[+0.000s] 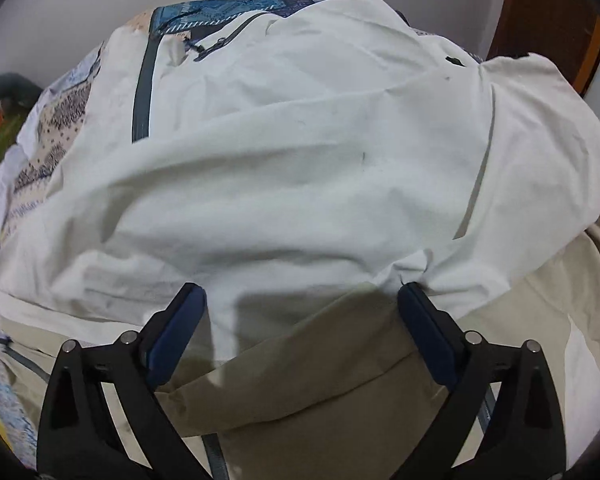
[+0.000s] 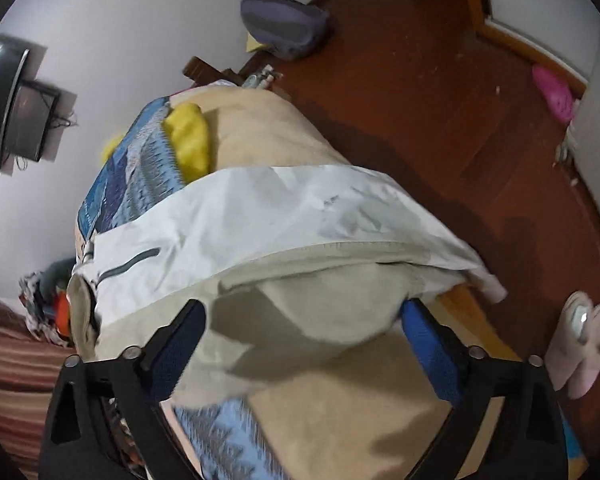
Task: Fold large clothes
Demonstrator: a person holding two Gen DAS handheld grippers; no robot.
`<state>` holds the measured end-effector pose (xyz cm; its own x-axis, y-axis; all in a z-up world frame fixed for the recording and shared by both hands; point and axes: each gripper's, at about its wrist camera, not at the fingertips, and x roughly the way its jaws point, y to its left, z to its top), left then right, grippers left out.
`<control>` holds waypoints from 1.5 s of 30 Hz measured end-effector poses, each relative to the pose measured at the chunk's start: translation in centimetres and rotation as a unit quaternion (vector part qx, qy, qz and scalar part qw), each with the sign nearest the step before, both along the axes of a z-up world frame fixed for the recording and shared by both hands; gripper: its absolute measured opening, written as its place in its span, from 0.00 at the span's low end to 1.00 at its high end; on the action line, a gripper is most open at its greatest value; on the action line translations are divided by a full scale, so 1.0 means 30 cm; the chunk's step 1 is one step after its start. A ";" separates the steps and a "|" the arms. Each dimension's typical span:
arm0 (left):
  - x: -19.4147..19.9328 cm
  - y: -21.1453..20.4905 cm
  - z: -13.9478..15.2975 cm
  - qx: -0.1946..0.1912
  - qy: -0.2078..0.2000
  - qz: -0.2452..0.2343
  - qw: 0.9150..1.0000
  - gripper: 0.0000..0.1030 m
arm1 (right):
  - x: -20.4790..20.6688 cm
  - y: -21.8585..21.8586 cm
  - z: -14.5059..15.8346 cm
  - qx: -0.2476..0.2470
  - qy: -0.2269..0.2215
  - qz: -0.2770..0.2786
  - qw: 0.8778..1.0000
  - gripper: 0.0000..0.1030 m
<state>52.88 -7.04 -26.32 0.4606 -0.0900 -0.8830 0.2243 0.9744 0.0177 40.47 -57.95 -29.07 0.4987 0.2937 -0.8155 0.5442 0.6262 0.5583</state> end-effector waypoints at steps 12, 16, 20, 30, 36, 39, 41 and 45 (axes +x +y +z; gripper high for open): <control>-0.086 0.056 0.057 0.025 -0.005 -0.008 1.000 0.95 | 0.131 0.063 0.191 -0.084 -0.068 0.011 0.994 0.11; -0.136 0.125 0.137 0.027 -0.033 0.007 0.999 0.95 | 0.136 0.111 0.446 -0.130 -0.140 0.030 0.981 0.10; -0.171 0.215 0.228 0.008 -0.058 0.025 0.998 0.95 | 0.149 0.217 0.692 -0.171 -0.201 0.061 0.963 0.09; -0.284 0.393 0.401 -0.024 -0.105 0.062 0.992 0.95 | 0.266 0.772 1.065 -0.156 -0.318 0.194 0.915 0.09; -0.361 0.484 0.393 -0.022 -0.100 0.074 0.992 0.95 | 0.308 1.178 0.866 -0.142 -0.274 0.302 0.902 0.09; -0.369 0.509 0.365 -0.014 -0.086 0.073 0.993 0.95 | 0.291 1.239 0.741 -0.161 -0.239 0.311 0.906 0.10; -0.371 0.513 0.346 0.000 -0.082 0.072 0.994 0.95 | 0.276 1.212 0.680 -0.165 -0.218 0.308 0.911 0.10; -0.356 0.494 0.313 0.004 -0.074 0.070 0.995 0.95 | 0.248 1.056 0.608 -0.223 -0.189 0.289 0.912 0.10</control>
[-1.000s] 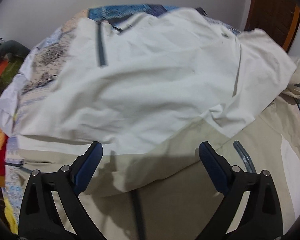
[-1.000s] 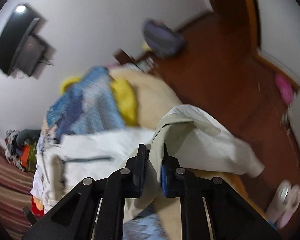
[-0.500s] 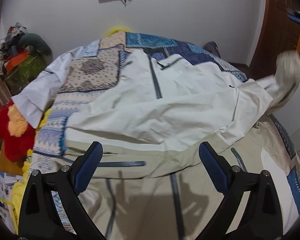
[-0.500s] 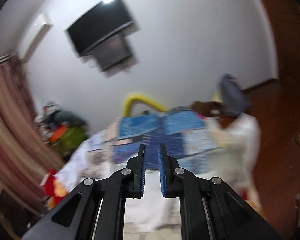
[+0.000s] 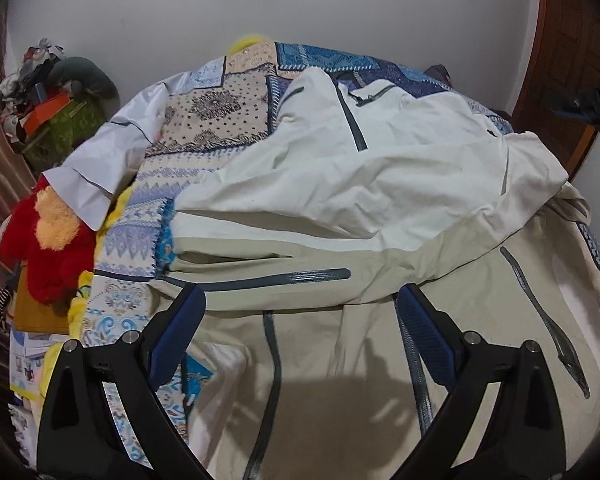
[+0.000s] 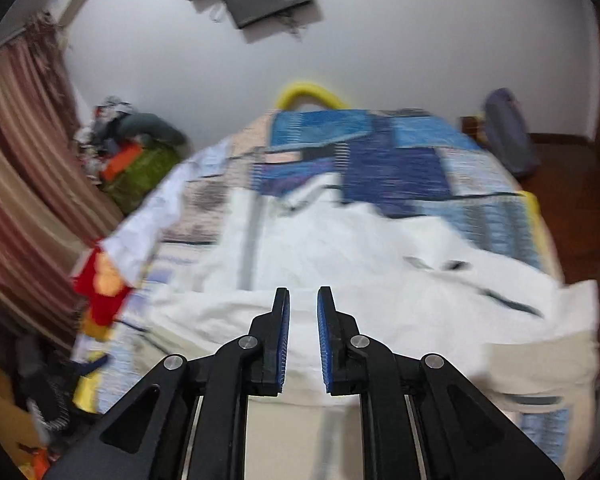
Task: Fold large clothes
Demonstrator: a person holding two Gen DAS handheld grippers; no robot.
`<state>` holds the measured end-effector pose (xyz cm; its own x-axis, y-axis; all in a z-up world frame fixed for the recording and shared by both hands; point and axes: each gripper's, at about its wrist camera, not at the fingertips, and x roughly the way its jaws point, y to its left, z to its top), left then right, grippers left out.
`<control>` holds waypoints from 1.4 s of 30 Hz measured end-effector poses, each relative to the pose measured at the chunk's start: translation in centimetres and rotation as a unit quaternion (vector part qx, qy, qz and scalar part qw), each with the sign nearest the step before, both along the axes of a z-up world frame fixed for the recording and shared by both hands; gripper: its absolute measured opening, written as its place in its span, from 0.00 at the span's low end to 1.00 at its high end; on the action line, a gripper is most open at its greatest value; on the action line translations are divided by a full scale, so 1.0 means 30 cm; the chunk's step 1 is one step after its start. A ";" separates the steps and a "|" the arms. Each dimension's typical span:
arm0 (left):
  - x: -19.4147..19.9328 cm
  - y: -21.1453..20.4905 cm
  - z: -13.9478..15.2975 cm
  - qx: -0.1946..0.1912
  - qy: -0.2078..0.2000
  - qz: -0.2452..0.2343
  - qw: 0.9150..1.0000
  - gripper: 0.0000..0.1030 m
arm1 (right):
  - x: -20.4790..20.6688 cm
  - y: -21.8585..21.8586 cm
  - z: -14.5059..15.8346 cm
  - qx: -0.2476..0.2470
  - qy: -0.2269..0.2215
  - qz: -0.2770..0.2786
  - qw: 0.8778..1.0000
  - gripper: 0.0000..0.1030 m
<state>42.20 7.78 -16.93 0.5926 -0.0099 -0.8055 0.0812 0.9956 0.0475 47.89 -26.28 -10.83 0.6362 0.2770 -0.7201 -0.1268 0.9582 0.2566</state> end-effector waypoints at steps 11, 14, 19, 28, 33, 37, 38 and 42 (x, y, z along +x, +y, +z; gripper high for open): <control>0.114 -0.206 -0.066 -0.025 0.034 -0.013 0.999 0.95 | -0.009 -0.546 -0.472 -0.172 0.177 -0.137 0.959 0.10; 0.146 -0.274 -0.057 -0.015 0.032 -0.023 0.999 0.95 | -0.040 -0.599 -0.521 -0.223 0.158 -0.150 0.950 0.11; 0.203 -0.375 -0.048 0.000 0.027 -0.042 0.999 0.95 | -0.078 -0.722 -0.553 -0.186 0.158 -0.161 0.956 0.22; 0.330 -0.540 -0.131 0.001 0.045 -0.070 0.997 0.95 | -0.176 -1.014 -0.579 0.031 0.198 -0.209 0.957 0.87; 0.414 -0.583 -0.242 -0.019 0.089 -0.058 0.994 0.95 | -0.216 -1.089 -0.590 0.204 0.196 -0.240 0.929 0.87; 0.422 -0.593 -0.290 -0.011 0.084 -0.052 0.995 0.99 | -0.136 -1.084 -0.652 0.256 0.217 -0.258 0.906 0.77; 0.416 -0.591 -0.292 -0.012 0.079 -0.054 0.995 0.99 | -0.114 -1.076 -0.664 0.257 0.218 -0.268 0.903 0.75; 0.404 -0.581 -0.294 -0.014 0.077 -0.057 0.995 0.99 | -0.030 -1.049 -0.686 0.236 0.210 -0.286 0.905 0.55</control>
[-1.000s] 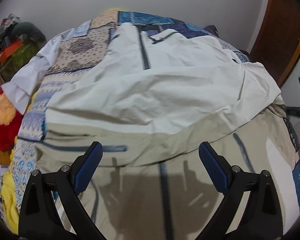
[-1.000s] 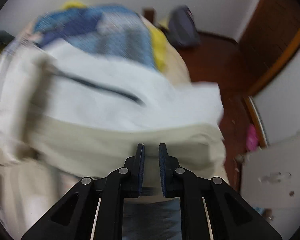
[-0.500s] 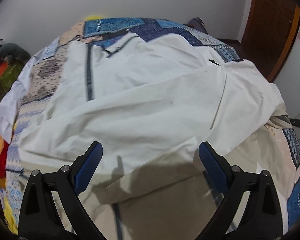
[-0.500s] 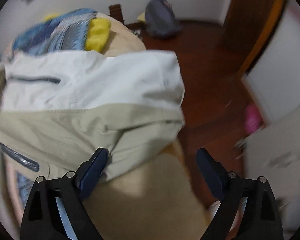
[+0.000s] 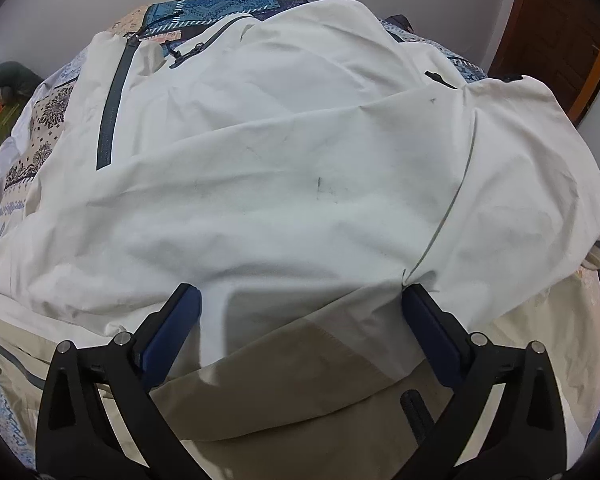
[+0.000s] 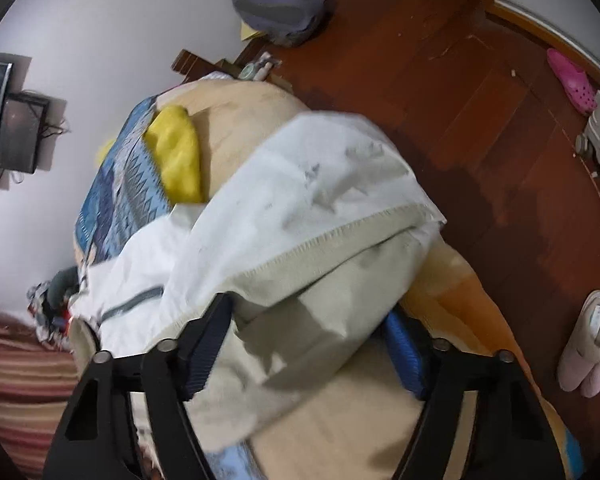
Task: Fold large clothes
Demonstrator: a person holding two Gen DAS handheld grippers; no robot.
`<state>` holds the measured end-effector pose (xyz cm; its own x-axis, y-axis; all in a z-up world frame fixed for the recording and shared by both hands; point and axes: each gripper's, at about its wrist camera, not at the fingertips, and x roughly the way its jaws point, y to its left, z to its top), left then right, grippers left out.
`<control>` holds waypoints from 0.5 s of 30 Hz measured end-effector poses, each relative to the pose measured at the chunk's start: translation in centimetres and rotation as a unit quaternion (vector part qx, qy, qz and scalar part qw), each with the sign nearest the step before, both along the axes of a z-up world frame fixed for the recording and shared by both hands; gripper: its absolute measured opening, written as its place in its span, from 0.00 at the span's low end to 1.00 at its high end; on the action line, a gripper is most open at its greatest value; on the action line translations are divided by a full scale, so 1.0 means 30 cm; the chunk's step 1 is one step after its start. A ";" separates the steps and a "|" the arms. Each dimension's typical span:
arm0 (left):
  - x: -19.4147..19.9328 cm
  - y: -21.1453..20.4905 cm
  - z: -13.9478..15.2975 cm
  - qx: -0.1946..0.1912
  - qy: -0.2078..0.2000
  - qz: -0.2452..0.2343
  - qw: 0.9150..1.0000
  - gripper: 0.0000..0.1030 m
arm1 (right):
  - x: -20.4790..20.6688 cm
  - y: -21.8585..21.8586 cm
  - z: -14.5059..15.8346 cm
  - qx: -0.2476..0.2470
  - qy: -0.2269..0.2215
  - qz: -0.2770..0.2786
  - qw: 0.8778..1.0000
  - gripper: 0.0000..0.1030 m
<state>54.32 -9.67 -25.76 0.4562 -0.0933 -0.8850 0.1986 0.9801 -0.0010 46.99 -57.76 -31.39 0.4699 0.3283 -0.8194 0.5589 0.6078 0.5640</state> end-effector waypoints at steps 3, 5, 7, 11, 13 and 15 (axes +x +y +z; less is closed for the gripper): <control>-0.010 0.007 0.002 0.004 0.002 -0.004 1.000 0.99 | 0.047 0.011 -0.029 0.041 -0.003 -0.002 0.999 0.15; -0.017 0.020 0.005 0.005 0.005 0.001 1.000 0.99 | 0.065 0.027 0.008 0.023 -0.006 -0.005 1.000 0.10; -0.021 0.038 0.024 -0.002 0.006 0.008 1.000 0.96 | 0.083 0.057 0.119 -0.034 -0.038 0.019 0.999 0.09; -0.037 0.094 0.091 -0.026 -0.008 0.028 0.999 0.94 | 0.093 0.134 0.421 -0.113 -0.120 0.062 0.984 0.08; -0.051 0.136 0.137 -0.037 -0.018 0.039 0.998 0.94 | 0.091 0.184 0.568 -0.134 -0.162 0.078 0.974 0.08; -0.073 0.179 0.193 -0.047 -0.035 0.049 0.997 0.94 | 0.085 0.247 0.705 -0.146 -0.202 0.092 0.964 0.08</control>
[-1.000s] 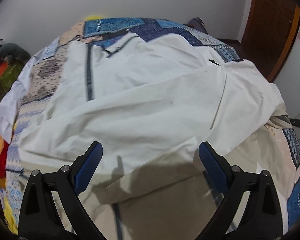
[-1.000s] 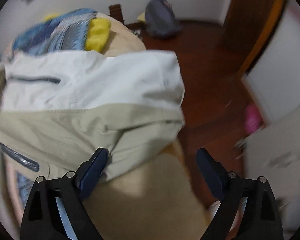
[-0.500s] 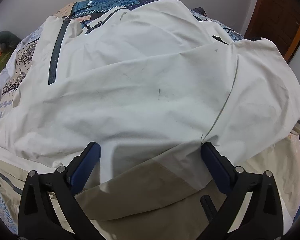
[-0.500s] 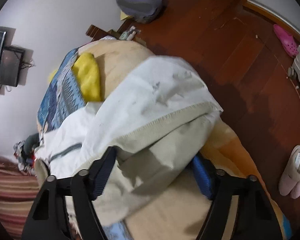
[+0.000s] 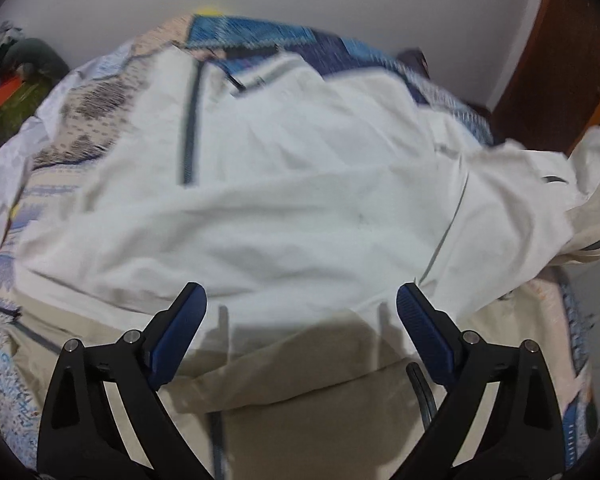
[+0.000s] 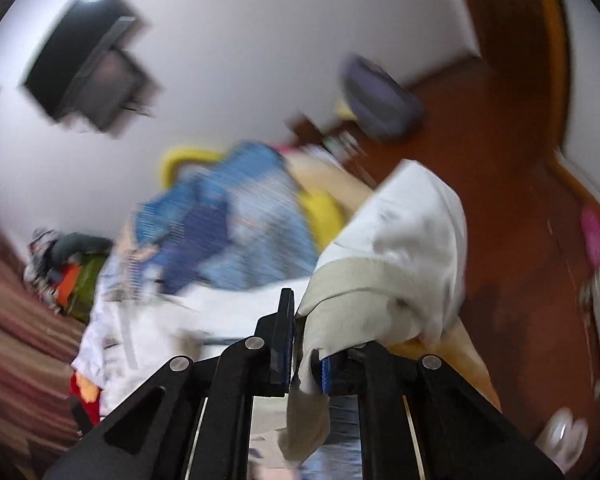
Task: Fold large clothes
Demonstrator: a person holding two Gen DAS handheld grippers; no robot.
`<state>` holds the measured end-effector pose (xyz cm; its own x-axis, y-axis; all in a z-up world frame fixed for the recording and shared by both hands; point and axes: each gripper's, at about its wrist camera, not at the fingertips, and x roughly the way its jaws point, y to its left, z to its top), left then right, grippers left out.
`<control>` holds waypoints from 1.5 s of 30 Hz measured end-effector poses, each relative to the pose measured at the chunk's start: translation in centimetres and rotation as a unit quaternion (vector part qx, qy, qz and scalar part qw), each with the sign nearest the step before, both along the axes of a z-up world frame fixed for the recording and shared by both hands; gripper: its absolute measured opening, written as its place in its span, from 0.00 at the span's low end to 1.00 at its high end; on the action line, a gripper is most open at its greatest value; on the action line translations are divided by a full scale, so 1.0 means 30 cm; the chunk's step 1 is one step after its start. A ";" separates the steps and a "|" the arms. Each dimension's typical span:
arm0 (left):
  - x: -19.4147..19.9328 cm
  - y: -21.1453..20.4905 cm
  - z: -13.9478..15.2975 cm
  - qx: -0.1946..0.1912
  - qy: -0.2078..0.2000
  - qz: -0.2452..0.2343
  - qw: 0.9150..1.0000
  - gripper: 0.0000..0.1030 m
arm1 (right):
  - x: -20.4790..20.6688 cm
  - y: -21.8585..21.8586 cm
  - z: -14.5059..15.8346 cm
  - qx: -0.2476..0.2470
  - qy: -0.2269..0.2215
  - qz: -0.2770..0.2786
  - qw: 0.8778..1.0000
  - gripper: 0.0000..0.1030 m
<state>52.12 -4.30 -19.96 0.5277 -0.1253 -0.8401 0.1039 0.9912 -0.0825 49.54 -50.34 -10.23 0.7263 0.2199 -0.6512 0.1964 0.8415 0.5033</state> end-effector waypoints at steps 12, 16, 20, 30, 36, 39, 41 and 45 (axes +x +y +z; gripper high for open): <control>-0.216 0.306 0.275 -0.040 -0.076 0.045 0.995 0.94 | 0.087 0.770 0.236 0.008 -0.067 0.203 0.977 0.08; -0.287 0.397 0.287 -0.038 -0.075 0.051 0.995 0.94 | 0.113 1.029 -0.011 0.010 0.004 0.258 0.966 0.08; -0.331 0.478 0.241 -0.017 -0.063 0.063 0.996 0.94 | 0.131 1.181 -0.338 -0.031 0.112 0.282 0.952 0.08; -0.288 0.514 0.114 -0.080 0.002 0.083 0.993 0.94 | -0.013 1.206 -0.493 -0.229 0.141 0.356 0.895 0.08; -0.197 0.371 0.178 -0.123 -0.009 0.036 0.992 0.94 | -0.096 1.071 -0.432 -0.210 0.115 0.349 0.906 0.08; -0.128 0.259 0.183 -0.132 -0.004 -0.003 0.991 0.94 | -0.110 1.017 -0.421 -0.177 0.110 0.346 0.915 0.08; -0.084 0.194 0.160 -0.125 0.005 -0.024 0.992 0.94 | -0.113 0.986 -0.425 -0.156 0.108 0.343 0.920 0.08; 0.017 0.065 0.023 -0.069 0.048 -0.022 0.996 0.94 | -0.094 0.950 -0.451 -0.118 0.119 0.332 0.928 0.08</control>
